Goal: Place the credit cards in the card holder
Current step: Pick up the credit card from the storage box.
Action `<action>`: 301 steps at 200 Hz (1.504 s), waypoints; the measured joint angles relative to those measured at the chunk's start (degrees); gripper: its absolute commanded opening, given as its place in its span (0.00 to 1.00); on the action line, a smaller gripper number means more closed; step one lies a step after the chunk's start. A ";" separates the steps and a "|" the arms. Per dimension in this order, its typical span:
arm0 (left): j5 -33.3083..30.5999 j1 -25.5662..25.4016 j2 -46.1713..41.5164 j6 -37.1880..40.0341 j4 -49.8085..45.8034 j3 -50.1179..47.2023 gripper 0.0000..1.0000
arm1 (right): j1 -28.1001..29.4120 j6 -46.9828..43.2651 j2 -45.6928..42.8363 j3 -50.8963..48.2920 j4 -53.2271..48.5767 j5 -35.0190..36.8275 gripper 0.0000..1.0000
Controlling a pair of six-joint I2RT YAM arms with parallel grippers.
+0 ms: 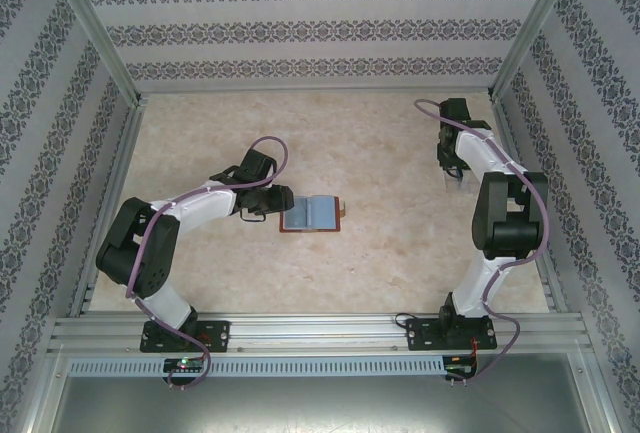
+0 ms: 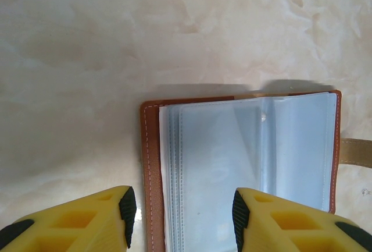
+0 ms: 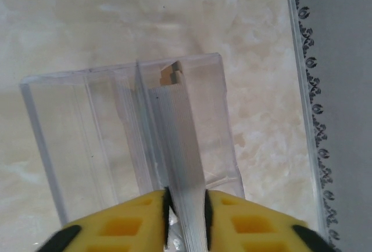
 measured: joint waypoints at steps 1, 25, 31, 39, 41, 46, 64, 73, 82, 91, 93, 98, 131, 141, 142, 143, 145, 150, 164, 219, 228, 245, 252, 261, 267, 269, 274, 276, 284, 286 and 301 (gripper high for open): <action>0.00 0.00 0.00 0.00 0.00 0.00 0.50 | 0.00 0.04 0.00 0.00 0.00 0.00 0.14; 0.26 0.00 0.00 0.00 0.00 0.00 0.50 | 0.02 -0.15 0.00 0.00 -0.35 -0.17 0.08; 0.39 0.00 0.00 0.00 0.00 0.00 0.50 | 0.00 -0.22 0.00 0.00 -0.42 -0.24 0.06; 0.44 0.00 0.00 0.00 0.02 0.00 0.50 | 0.00 -0.28 0.00 0.00 -0.50 -0.24 0.04; 0.46 0.00 0.00 0.00 0.02 -0.02 0.50 | 0.00 -0.44 0.00 0.00 -0.55 -0.22 0.03; 0.57 0.02 0.00 0.00 0.11 -0.07 0.50 | 0.00 -0.48 0.00 0.02 -0.59 -0.22 0.03; 0.87 0.02 0.00 0.00 0.20 -0.11 0.50 | 0.02 -0.59 0.00 0.02 -0.70 -0.22 0.01; 1.03 0.02 0.00 0.00 0.20 -0.11 0.50 | 0.02 -0.59 0.00 0.04 -0.81 -0.22 0.00; 1.07 0.02 0.00 0.00 0.20 -0.11 0.50 | 0.33 -0.59 0.00 0.04 -0.83 -0.24 0.00; 1.20 0.02 0.00 0.00 0.20 -0.11 0.50 | 0.39 -0.59 -0.02 0.04 -0.92 -0.24 0.00; 1.22 0.00 0.00 0.00 0.20 -0.11 0.51 | 0.39 -0.59 -0.04 0.04 -0.96 -0.26 0.00; 1.29 0.00 0.00 0.00 0.20 -0.11 0.50 | 0.57 -0.59 -0.11 0.04 -1.03 -0.28 0.00; 1.66 0.00 0.00 0.00 0.15 -0.09 0.51 | 1.14 -0.42 -2.47 0.04 -2.10 -1.81 0.00; 1.70 0.00 -0.02 0.02 0.11 -0.02 0.51 | 1.25 -0.15 -4.20 0.02 -2.56 -2.97 0.00; 1.70 0.00 -0.04 0.02 0.11 -0.02 0.51 | 1.31 -0.15 -4.48 0.00 -2.56 -3.15 0.00; 1.70 0.00 -0.04 0.02 0.09 0.00 0.51 | 1.33 -0.13 -4.61 0.00 -2.58 -3.23 0.00; 1.68 0.00 -0.07 0.02 -0.02 0.04 0.51 | 1.38 -0.07 -5.03 -0.04 -2.62 -3.41 0.00; 1.64 0.00 -0.13 0.04 -0.26 0.17 0.51 | 1.42 0.28 -6.27 -0.17 -2.62 -4.24 0.00; 1.40 0.00 -0.63 0.15 -1.57 0.85 0.51 | 1.51 0.98 -10.47 -1.05 -2.47 -7.04 0.00; 1.55 0.02 -5.33 0.61 -3.30 4.07 0.52 | 0.87 4.98 -27.26 -6.40 0.85 -25.03 0.00; 1.73 0.02 -6.34 0.48 -3.32 4.13 0.53 | 0.59 6.29 -29.14 -8.41 3.02 -30.36 0.00; 2.12 0.02 -8.22 0.24 -3.43 4.15 0.53 | 0.22 10.54 -31.26 -12.94 8.90 -41.53 0.00; 2.54 0.02 -9.01 0.02 -3.43 4.17 0.54 | 0.24 13.14 -31.61 -14.95 11.89 -45.79 0.00; 3.23 0.02 -9.99 -0.48 -3.26 4.17 0.55 | 0.37 16.98 -31.67 -17.70 16.22 -51.25 0.00; 3.93 0.02 -10.56 -1.01 -2.99 4.17 0.55 | 0.79 19.43 -31.63 -19.30 18.84 -53.96 0.00; 4.35 0.02 -10.75 -1.27 -2.71 4.17 0.55 | 0.98 20.48 -31.61 -19.87 19.76 -54.97 0.00; 5.05 0.02 -11.15 -1.70 -2.19 4.13 0.55 | 1.42 22.23 -31.54 -21.07 21.57 -56.83 0.00; 5.55 0.02 -11.30 -2.03 -1.73 4.11 0.55 | 1.70 23.12 -31.54 -21.53 22.29 -57.66 0.00; 7.30 0.02 -11.65 -3.26 0.02 3.89 0.56 | 2.97 25.97 -31.52 -23.12 25.00 -60.11 0.00; 7.72 0.02 -11.72 -3.61 0.79 3.82 0.56 | 3.19 26.38 -31.52 -23.39 25.55 -60.43 0.00; 11.82 0.02 -11.65 -6.67 6.27 2.71 0.56 | 5.92 31.45 -31.61 -26.34 32.00 -63.84 0.00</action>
